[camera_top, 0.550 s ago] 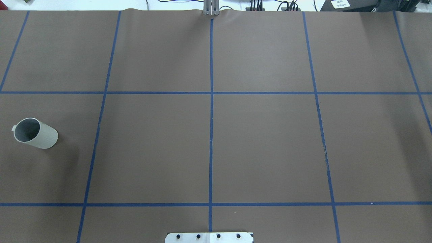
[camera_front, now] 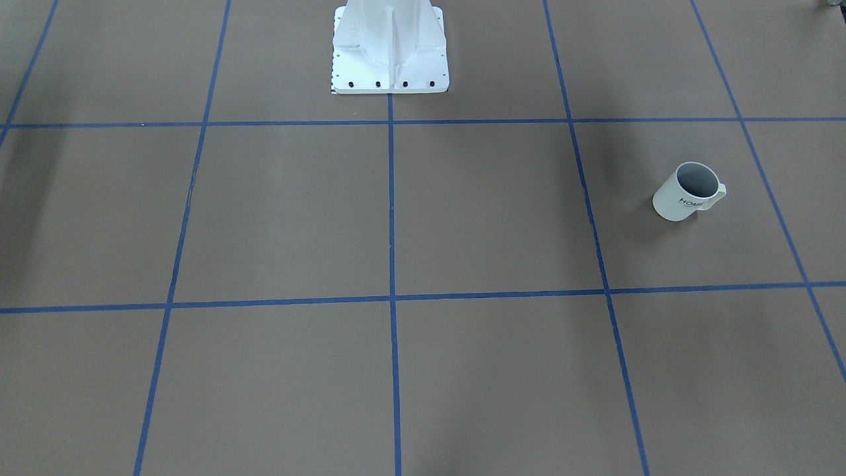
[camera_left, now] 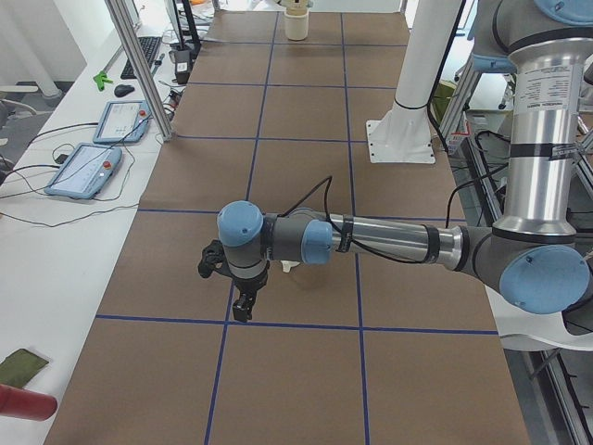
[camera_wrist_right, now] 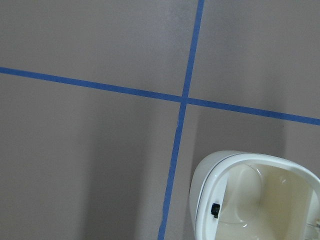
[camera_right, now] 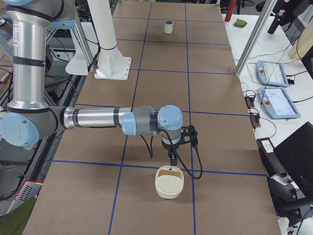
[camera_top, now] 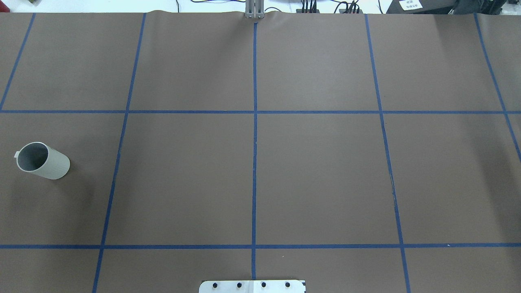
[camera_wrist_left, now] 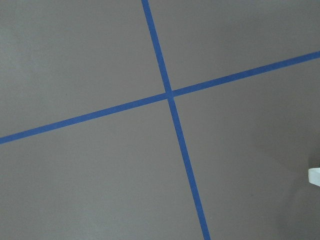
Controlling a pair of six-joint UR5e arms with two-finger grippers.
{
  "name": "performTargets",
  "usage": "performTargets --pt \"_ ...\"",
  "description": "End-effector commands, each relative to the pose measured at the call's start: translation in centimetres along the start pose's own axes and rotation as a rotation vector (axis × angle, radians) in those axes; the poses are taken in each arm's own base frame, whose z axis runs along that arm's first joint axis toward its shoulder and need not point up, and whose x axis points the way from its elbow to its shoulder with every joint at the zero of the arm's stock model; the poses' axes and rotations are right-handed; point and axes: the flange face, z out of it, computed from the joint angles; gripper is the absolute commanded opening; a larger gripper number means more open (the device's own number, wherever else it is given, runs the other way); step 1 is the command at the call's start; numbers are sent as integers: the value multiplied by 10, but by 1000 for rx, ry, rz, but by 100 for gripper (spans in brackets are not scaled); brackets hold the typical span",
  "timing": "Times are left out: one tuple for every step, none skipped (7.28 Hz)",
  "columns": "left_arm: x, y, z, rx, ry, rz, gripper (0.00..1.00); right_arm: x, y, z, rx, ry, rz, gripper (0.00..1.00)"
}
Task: Left arm hands cup to right arm to dump lemon
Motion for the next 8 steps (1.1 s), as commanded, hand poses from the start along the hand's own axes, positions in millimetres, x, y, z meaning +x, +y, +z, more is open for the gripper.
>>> performTargets --pt "23 -16 -24 52 -5 53 100 0 0 0 0 -2 1 100" --pt "38 -20 -39 83 -7 42 100 -1 -2 -1 3 0 -3 100" --pt "56 -27 -53 113 -3 -44 100 -1 -3 -2 5 1 -5 100" --pt "74 -34 -46 100 16 -177 100 -2 -4 -3 7 -1 -7 100" --pt "112 -41 -41 93 39 -294 100 -3 -4 -3 7 -1 -7 100" --pt "137 -39 -29 77 58 -395 100 -3 -5 -4 9 0 -9 100" --pt "149 -32 -10 69 76 -481 100 -3 -3 -3 9 -3 -11 100" --pt "161 -15 11 82 104 -550 100 -3 -2 -2 10 -13 -11 100"
